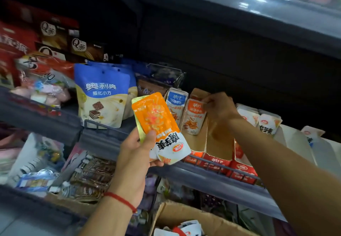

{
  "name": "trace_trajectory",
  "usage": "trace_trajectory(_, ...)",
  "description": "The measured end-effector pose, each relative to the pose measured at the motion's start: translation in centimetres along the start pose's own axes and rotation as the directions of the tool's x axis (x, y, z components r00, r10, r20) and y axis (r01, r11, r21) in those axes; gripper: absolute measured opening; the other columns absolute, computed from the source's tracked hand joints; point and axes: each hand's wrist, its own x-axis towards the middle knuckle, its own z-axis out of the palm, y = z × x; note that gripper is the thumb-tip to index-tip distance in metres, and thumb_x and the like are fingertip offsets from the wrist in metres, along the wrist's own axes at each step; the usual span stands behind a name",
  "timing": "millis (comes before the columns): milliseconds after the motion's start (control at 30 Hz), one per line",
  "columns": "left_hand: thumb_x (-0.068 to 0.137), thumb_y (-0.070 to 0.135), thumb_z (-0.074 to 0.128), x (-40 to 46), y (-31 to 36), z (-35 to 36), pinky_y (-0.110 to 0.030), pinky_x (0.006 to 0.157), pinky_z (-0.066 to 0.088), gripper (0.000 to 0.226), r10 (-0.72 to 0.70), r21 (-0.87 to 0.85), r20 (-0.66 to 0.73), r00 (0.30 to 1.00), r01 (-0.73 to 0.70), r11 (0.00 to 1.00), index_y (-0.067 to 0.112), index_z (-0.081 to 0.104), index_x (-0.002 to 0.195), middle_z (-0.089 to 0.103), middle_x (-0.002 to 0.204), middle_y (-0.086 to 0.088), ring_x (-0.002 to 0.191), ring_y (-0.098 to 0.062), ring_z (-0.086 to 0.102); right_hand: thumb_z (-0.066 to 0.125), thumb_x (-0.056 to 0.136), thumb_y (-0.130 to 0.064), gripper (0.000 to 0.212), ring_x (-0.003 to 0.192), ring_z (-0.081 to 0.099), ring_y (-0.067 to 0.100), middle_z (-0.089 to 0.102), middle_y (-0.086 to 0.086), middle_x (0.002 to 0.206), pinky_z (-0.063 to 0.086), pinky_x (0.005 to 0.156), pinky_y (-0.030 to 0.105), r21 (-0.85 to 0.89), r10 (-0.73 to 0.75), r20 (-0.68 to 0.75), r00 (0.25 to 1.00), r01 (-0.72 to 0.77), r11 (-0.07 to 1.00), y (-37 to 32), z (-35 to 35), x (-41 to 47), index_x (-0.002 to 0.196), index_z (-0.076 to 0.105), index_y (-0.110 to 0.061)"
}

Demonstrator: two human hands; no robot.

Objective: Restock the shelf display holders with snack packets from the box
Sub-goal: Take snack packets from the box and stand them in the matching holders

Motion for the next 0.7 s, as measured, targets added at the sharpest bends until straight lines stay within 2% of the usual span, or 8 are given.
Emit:
trace_trajectory(133,0.103,0.022,0.055,0.1,-0.2,0.2,-0.04,0.064,0.05,0.016,0.005,-0.011,0.014,1.0,-0.005,1.0,0.02,0.068,0.112,0.079,0.096,-0.006,0.077,-0.022,0.074,0.064,0.1,-0.026,0.016,0.098,0.073,0.022,0.074,0.004,0.114,0.06,0.085,0.039,-0.138,-0.038,-0.051,0.998,0.031,0.99,0.5,0.8,0.5,0.114,0.071,-0.024)
trace_trajectory(267,0.103,0.024,0.055,0.1,-0.3,0.4,-0.04,0.066,0.051,0.016,0.004,-0.004,0.021,1.0,-0.004,1.0,0.021,0.068,0.112,0.079,0.095,-0.005,0.08,-0.024,0.075,0.061,0.102,-0.025,0.02,0.098,0.073,0.027,0.074,0.009,0.113,0.061,0.088,0.043,-0.27,-0.115,-0.118,0.986,0.079,0.96,0.5,1.1,0.4,0.119,0.069,-0.019)
trace_trajectory(400,0.103,0.026,0.056,-0.2,-0.3,0.6,-0.039,0.062,0.052,0.015,0.001,0.01,0.032,0.999,-0.002,1.0,0.021,0.068,0.111,0.079,0.092,-0.004,0.075,-0.019,0.074,0.064,0.1,-0.027,0.021,0.095,0.072,0.029,0.07,0.009,0.113,0.062,0.081,0.047,-0.418,-0.218,-0.179,0.959,0.127,0.899,0.5,1.2,0.5,0.119,0.065,-0.02)
trace_trajectory(467,0.101,0.027,0.058,-0.3,-0.3,0.7,-0.039,0.067,0.057,0.016,0.021,0.008,0.02,1.0,-0.021,1.0,0.022,0.068,0.112,0.079,0.095,-0.001,0.082,-0.017,0.076,0.065,0.099,-0.028,0.02,0.095,0.07,0.027,0.066,0.008,0.116,0.061,0.076,0.042,-0.423,-0.276,-0.198,0.94,0.172,0.89,-0.2,1.2,0.1,0.117,0.066,-0.019)
trace_trajectory(533,0.098,0.025,0.062,-0.4,-0.2,0.7,-0.041,0.074,0.061,0.016,0.057,-0.032,-0.021,0.998,-0.058,0.998,0.022,0.07,0.113,0.079,0.101,0.002,0.092,-0.018,0.077,0.064,0.1,-0.029,0.015,0.091,0.069,0.017,0.067,0.001,0.109,0.059,0.072,0.032,-0.277,-0.317,-0.233,0.919,0.249,0.928,-1.5,0.9,-1.6,0.109,0.068,-0.019)
trace_trajectory(600,0.096,0.023,0.066,-0.4,0.0,0.7,-0.04,0.076,0.061,0.017,0.09,-0.06,-0.077,0.993,-0.095,0.994,0.022,0.071,0.112,0.079,0.102,0.002,0.093,-0.018,0.077,0.059,0.102,-0.037,0.019,0.083,0.067,0.007,0.068,-0.007,0.097,0.053,0.067,0.019,-0.017,-0.303,-0.16,0.939,0.305,0.952,-2.7,0.1,-5.1,0.106,0.068,-0.021)
trace_trajectory(633,0.095,0.023,0.067,-0.5,0.1,0.7,-0.039,0.077,0.06,0.017,0.099,-0.071,-0.099,0.99,-0.106,0.992,0.021,0.071,0.112,0.079,0.102,0.002,0.093,-0.018,0.077,0.055,0.102,-0.045,0.027,0.08,0.067,0.005,0.068,-0.009,0.092,0.052,0.065,0.018,0.123,-0.309,-0.041,0.95,0.311,0.942,-3.1,-0.3,-7.2,0.107,0.068,-0.022)
trace_trajectory(700,0.093,0.023,0.069,-0.7,0.0,1.0,-0.04,0.079,0.06,0.019,0.103,-0.09,-0.124,0.987,-0.114,0.989,0.021,0.07,0.112,0.08,0.101,0.001,0.092,-0.019,0.077,0.055,0.096,-0.06,0.039,0.084,0.069,0.009,0.071,-0.003,0.093,0.057,0.071,0.025,0.356,-0.31,0.242,0.919,0.213,0.91,-3.5,-0.6,-11.7,0.111,0.066,-0.026)
